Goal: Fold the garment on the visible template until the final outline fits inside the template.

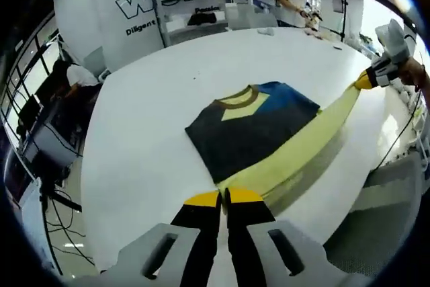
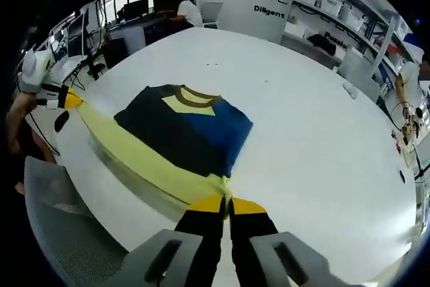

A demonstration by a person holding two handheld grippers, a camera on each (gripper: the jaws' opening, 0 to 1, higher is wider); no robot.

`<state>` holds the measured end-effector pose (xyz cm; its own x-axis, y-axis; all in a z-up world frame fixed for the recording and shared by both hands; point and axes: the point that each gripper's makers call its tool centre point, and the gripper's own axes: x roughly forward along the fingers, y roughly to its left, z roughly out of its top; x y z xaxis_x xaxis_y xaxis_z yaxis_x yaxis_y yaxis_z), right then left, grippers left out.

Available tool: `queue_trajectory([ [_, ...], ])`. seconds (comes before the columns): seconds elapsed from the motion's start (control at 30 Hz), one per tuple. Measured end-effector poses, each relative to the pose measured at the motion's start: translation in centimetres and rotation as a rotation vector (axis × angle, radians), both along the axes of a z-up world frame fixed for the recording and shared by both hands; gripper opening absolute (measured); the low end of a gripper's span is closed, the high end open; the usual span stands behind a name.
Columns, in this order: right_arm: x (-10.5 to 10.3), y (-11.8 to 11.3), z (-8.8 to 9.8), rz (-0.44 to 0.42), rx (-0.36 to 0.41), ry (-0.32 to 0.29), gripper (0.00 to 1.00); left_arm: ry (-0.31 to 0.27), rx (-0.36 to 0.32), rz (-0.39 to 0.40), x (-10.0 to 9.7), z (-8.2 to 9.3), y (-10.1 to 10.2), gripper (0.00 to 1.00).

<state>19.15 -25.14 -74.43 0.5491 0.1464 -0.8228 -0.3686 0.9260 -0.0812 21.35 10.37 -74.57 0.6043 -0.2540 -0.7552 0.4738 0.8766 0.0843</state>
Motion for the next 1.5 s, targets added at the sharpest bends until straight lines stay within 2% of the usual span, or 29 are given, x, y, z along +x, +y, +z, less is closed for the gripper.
queue_trajectory([
  [0.07, 0.5, 0.0, 0.3, -0.001, 0.0, -0.01, 0.0, -0.006, 0.001, 0.002, 0.4, 0.1, 0.0, 0.06],
  [0.13, 2.0, 0.1, 1.1, 0.002, -0.006, -0.042, 0.0, -0.027, 0.003, 0.005, 1.7, 0.7, 0.1, 0.06],
  [0.23, 4.3, 0.1, 2.2, -0.015, -0.009, -0.09, 0.0, -0.105, 0.021, 0.005, 4.2, 2.4, -0.1, 0.06],
  [0.3, 4.6, 0.0, 2.4, -0.019, -0.008, -0.096, 0.0, -0.104, 0.021, 0.006, 4.6, 2.5, -0.1, 0.06],
  [0.33, 5.9, -0.2, 2.8, -0.034, -0.002, -0.115, 0.0, -0.118, 0.017, 0.014, 6.0, 2.9, -0.2, 0.06],
  [0.57, 8.8, -0.3, 3.4, -0.028, 0.006, -0.15, 0.0, -0.149, 0.007, 0.026, 9.0, 3.5, -0.2, 0.06],
  [1.0, 13.3, -0.6, 2.6, -0.044, 0.014, -0.174, 0.0, -0.164, -0.041, 0.064, 13.4, 2.5, 0.0, 0.06],
  [1.2, 15.2, -0.5, 1.7, -0.062, 0.021, -0.17, 0.0, -0.172, -0.033, 0.065, 15.0, 1.8, -0.1, 0.06],
  [1.5, 17.6, -0.4, -1.2, -0.067, 0.021, -0.142, 0.0, -0.159, 0.028, 0.065, 17.6, -2.2, -0.1, 0.06],
])
